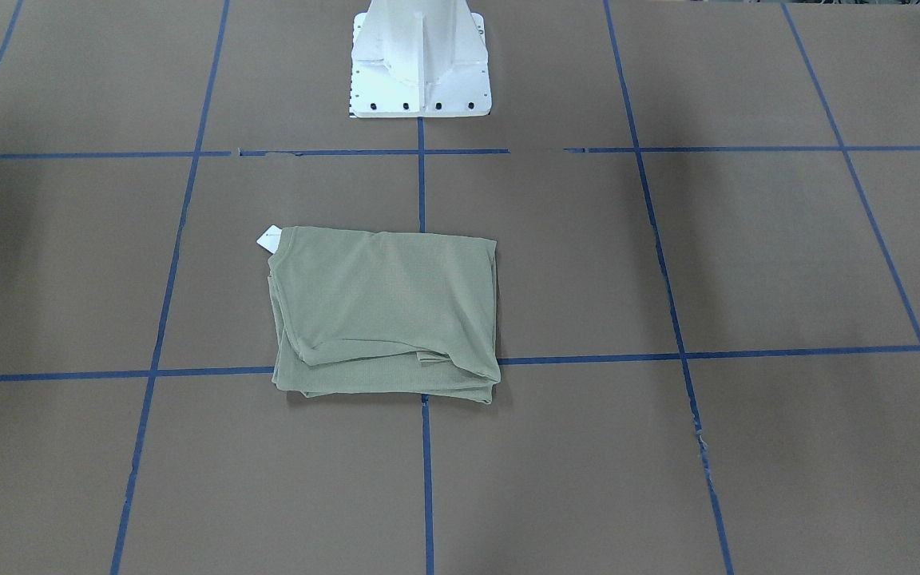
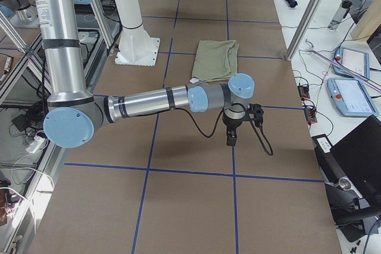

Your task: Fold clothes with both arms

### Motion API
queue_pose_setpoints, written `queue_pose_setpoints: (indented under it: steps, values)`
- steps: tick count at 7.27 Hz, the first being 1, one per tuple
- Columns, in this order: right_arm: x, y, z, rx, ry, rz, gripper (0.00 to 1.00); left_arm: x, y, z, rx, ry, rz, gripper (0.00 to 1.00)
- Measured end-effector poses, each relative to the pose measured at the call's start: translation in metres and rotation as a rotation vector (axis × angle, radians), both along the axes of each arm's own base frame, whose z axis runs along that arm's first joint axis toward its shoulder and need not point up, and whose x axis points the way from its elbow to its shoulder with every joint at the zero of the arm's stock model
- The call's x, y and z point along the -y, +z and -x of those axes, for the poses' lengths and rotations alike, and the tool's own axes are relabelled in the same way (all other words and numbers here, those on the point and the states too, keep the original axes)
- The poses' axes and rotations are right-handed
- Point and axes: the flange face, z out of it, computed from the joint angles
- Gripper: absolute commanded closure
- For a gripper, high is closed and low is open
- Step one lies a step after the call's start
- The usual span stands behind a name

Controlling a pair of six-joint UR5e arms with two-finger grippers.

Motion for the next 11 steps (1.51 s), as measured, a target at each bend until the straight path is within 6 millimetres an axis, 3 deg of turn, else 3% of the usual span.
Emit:
queue_pose_setpoints:
  steps: [4, 11]
  values:
    - [-0.017, 0.014, -0.003, -0.006, -0.001, 0.023, 0.00, 0.001, -0.002, 0.000, -0.001, 0.001, -0.005, 0.00]
    - [-0.027, 0.025, -0.004, -0.007, -0.006, 0.040, 0.00, 0.003, -0.005, 0.000, 0.000, 0.000, -0.012, 0.00]
